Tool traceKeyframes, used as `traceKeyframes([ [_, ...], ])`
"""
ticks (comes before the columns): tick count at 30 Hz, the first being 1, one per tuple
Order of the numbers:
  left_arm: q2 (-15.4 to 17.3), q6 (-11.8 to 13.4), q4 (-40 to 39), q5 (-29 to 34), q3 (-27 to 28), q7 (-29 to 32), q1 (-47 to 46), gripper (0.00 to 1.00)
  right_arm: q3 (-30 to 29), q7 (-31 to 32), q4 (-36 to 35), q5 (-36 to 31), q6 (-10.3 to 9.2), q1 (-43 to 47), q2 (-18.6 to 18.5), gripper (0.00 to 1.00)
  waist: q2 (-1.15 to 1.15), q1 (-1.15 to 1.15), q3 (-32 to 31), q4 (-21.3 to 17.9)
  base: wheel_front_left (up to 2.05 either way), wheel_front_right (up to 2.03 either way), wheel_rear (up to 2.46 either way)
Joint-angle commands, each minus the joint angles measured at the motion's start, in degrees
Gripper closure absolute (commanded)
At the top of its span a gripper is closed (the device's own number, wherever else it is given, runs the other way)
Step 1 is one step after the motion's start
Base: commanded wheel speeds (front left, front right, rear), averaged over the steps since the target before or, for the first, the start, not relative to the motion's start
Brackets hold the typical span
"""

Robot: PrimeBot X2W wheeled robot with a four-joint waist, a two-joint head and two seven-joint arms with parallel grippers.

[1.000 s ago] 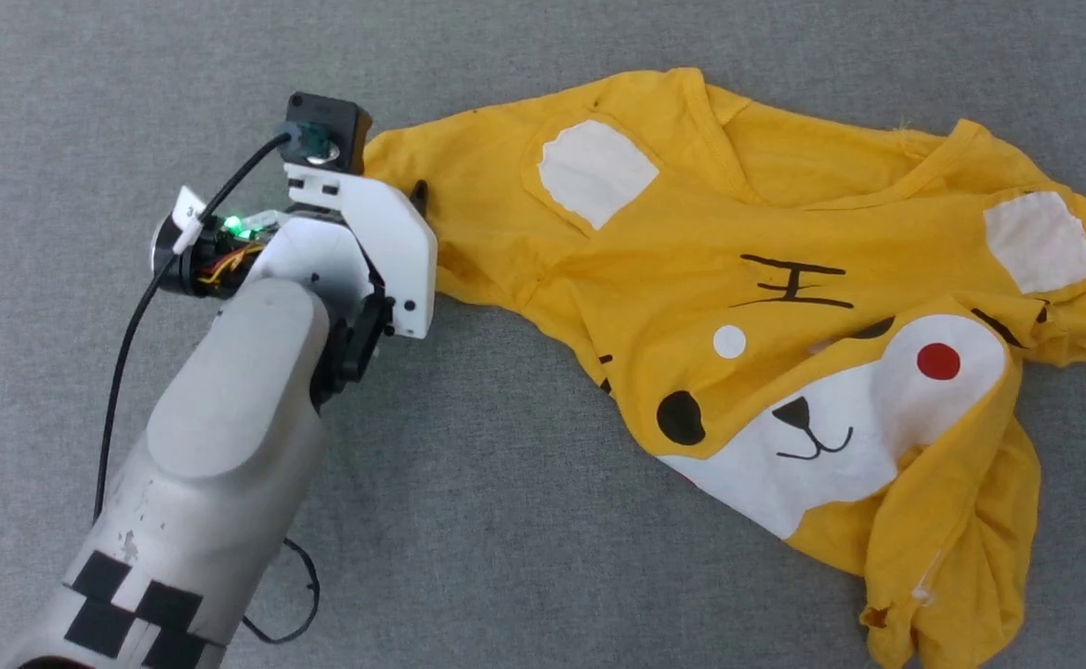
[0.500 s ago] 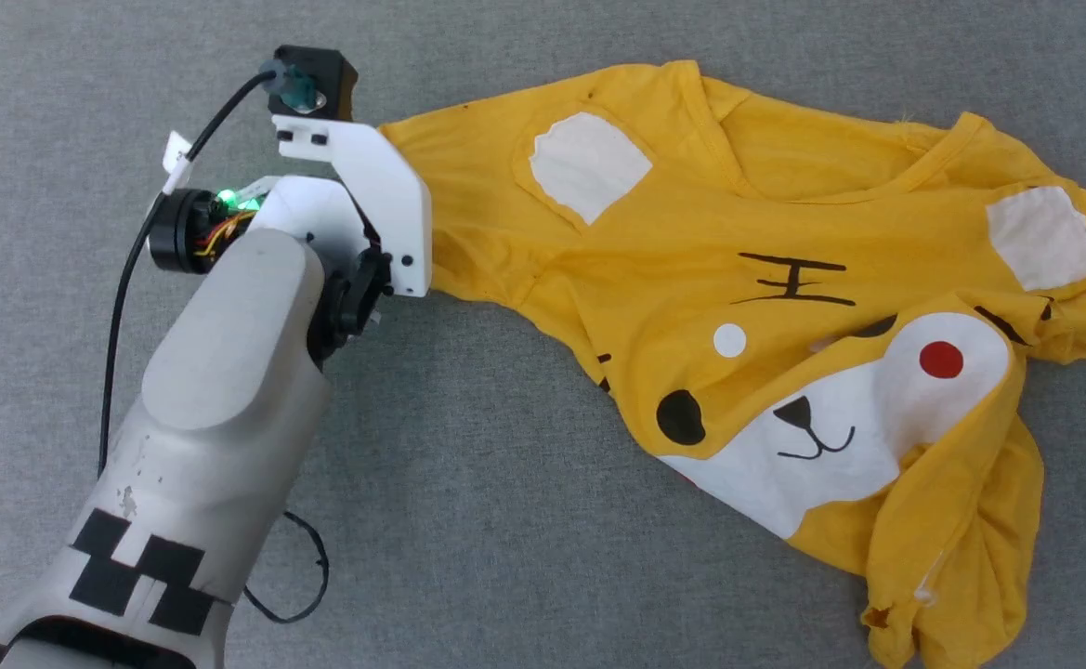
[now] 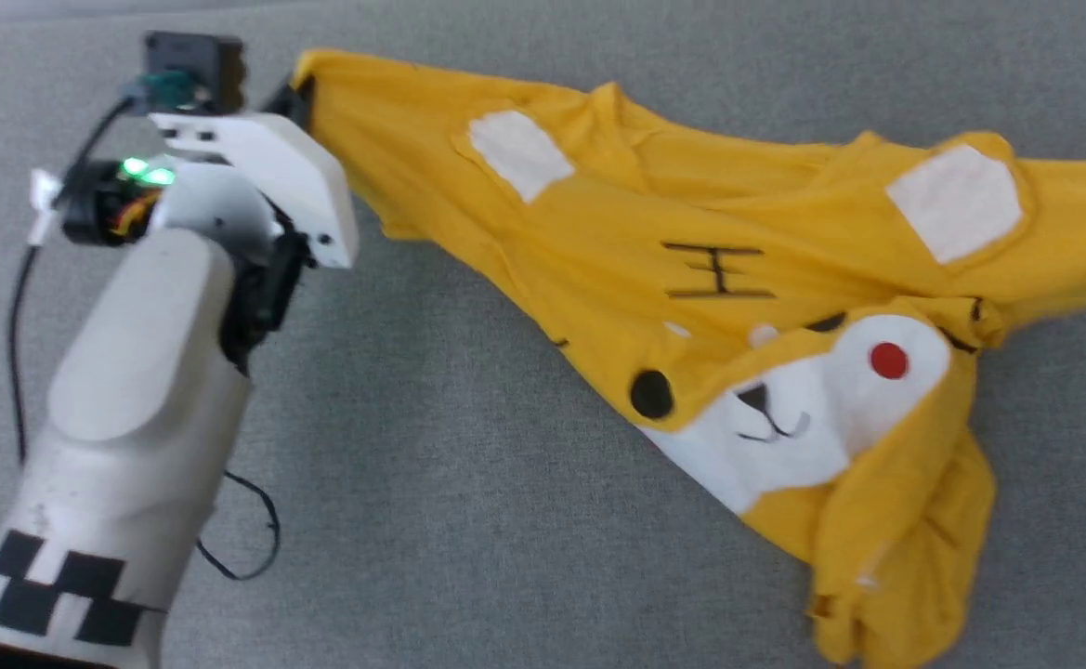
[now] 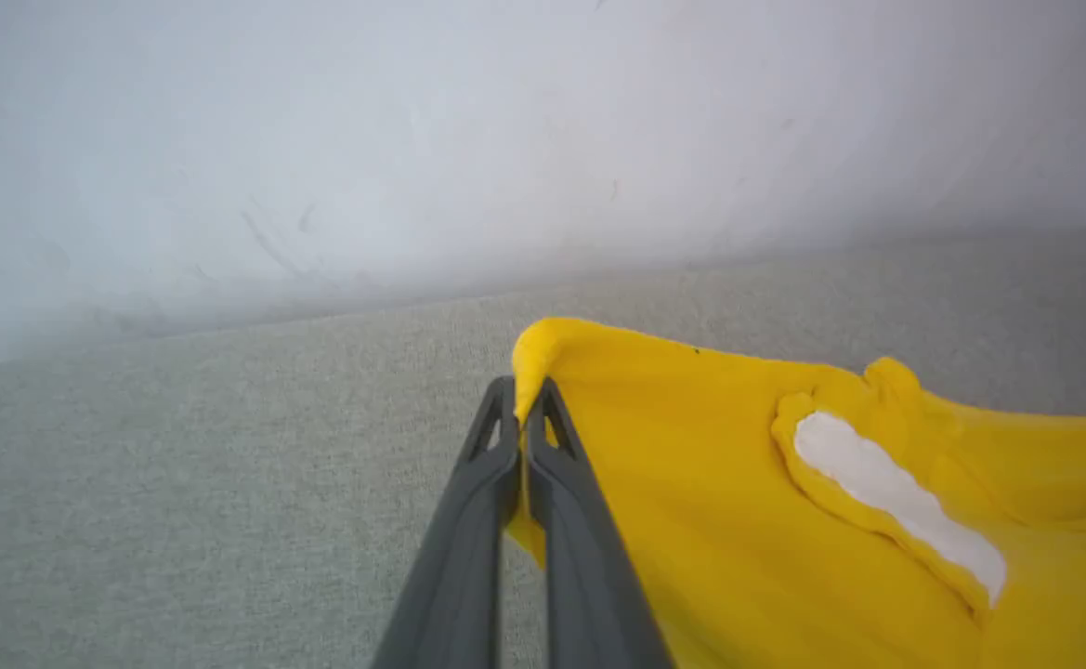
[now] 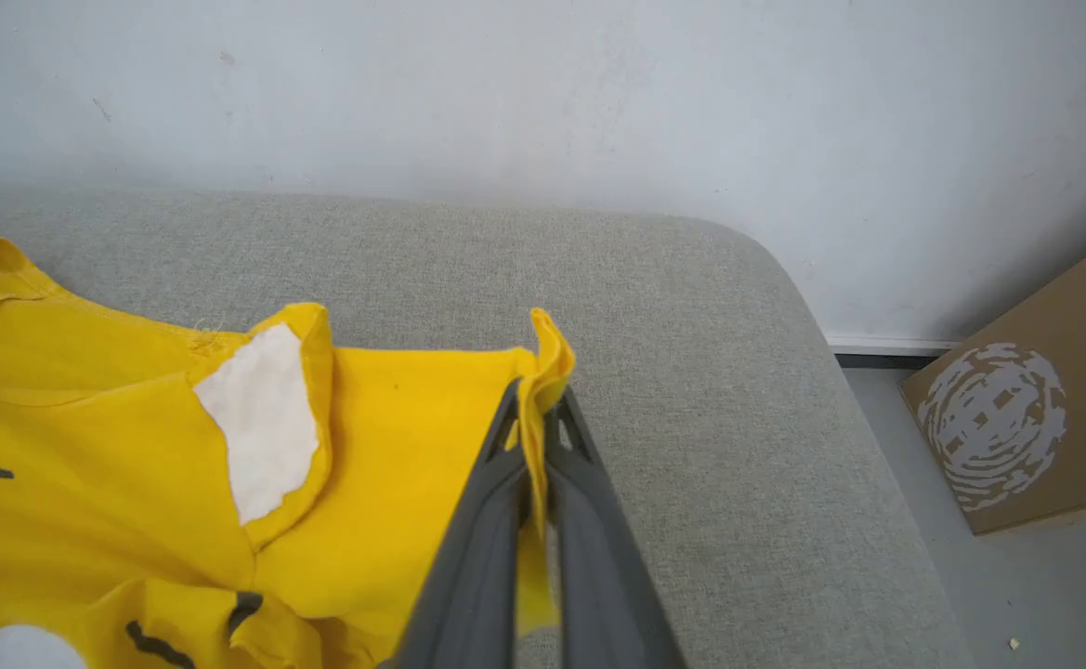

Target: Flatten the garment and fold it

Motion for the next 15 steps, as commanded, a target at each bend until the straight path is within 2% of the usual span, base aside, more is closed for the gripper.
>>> traceKeyframes([
  [1,1.1,-0.5,-1.4,-0.3,0.9,-1.1,0.4,1.00,0.6,-0.3,-0.5,-0.3,-0.05,-1.5,-0.5,1.00,0.00,-0.01,-3.5,-0.4,0.00,0.00,0.00],
  [7,6.6,-0.5,-9.1,-0.3,4.1,-3.3,0.8,1.00,5.6,0.0,-1.7,-0.8,-0.05,-6.7,-1.9,1.00,0.00,-0.01,-9.8,-1.7,0.00,0.00,0.00],
  [15,11.9,0.3,-16.6,-0.6,6.9,-0.6,0.0,1.00,12.1,1.6,-0.8,-1.1,-0.05,-16.8,-5.6,1.00,0.00,-0.01,-16.6,-2.9,0.00,0.00,0.00],
])
